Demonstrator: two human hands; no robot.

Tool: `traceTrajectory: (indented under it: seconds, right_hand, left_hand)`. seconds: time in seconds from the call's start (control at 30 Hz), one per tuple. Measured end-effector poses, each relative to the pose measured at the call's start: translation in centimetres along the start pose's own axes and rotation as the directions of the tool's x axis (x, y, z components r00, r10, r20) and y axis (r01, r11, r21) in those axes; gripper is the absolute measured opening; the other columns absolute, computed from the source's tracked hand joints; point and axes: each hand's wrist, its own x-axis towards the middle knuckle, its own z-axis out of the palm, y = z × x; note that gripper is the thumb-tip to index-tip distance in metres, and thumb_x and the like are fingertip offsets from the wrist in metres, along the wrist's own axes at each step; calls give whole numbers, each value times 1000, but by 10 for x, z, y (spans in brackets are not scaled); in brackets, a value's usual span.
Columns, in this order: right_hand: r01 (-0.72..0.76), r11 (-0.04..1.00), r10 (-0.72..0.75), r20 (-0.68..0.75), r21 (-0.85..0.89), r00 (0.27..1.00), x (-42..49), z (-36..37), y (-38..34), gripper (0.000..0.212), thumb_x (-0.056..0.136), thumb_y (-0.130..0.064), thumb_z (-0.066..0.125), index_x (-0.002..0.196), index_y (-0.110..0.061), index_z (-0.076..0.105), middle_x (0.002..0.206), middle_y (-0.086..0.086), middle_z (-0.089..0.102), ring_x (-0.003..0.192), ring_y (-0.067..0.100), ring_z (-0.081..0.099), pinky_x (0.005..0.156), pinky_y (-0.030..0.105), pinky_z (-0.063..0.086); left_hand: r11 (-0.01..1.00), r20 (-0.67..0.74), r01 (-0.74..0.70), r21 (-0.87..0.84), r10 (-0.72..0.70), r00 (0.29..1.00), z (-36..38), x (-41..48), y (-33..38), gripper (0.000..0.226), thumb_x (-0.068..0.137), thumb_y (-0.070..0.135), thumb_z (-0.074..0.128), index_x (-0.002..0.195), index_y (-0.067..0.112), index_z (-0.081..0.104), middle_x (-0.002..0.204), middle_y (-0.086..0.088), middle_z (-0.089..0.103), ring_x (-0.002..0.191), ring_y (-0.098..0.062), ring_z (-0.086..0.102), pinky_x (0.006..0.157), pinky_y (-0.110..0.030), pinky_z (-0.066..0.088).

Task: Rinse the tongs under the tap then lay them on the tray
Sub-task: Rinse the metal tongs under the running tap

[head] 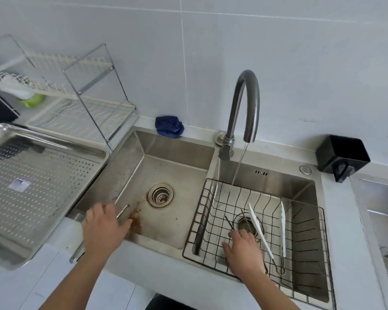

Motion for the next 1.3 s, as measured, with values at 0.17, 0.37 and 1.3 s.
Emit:
traceTrajectory:
  seconds: [0.17, 0.37, 1.3]
  right_hand:
    - [-9, 1000, 9, 9, 27, 1000, -1, -1, -1, 41, 102, -47, 49, 135, -25, 57, 126, -5, 59, 122, 19, 51, 98, 30, 46]
    - [-41, 998, 40, 20, 50, 999, -1, -1, 2, 40, 101, -45, 51, 133, -23, 58, 124, -3, 60, 120, 20, 51, 97, 31, 45]
    - [-91, 69, 101, 84, 994, 991, 52, -118, -84, 24, 103, -15, 59, 94, -8, 81, 80, 8, 76, 68, 14, 67, 65, 30, 55]
  left_hand:
    - [982, 91, 189, 0, -189, 978, 10, -1, -21, 69, 80, 51, 78, 121, 0, 57, 123, -28, 53, 120, -46, 46, 91, -60, 46]
    - [976, 117, 194, -97, -182, 976, 18, 2, -32, 52, 90, 33, 72, 126, -2, 59, 117, -29, 54, 113, -48, 48, 87, -58, 49]
    - [527, 247, 93, -845, 229, 942, -9, -22, 176, 35, 80, 24, 81, 113, 31, 71, 104, 1, 71, 90, -11, 67, 86, -37, 57]
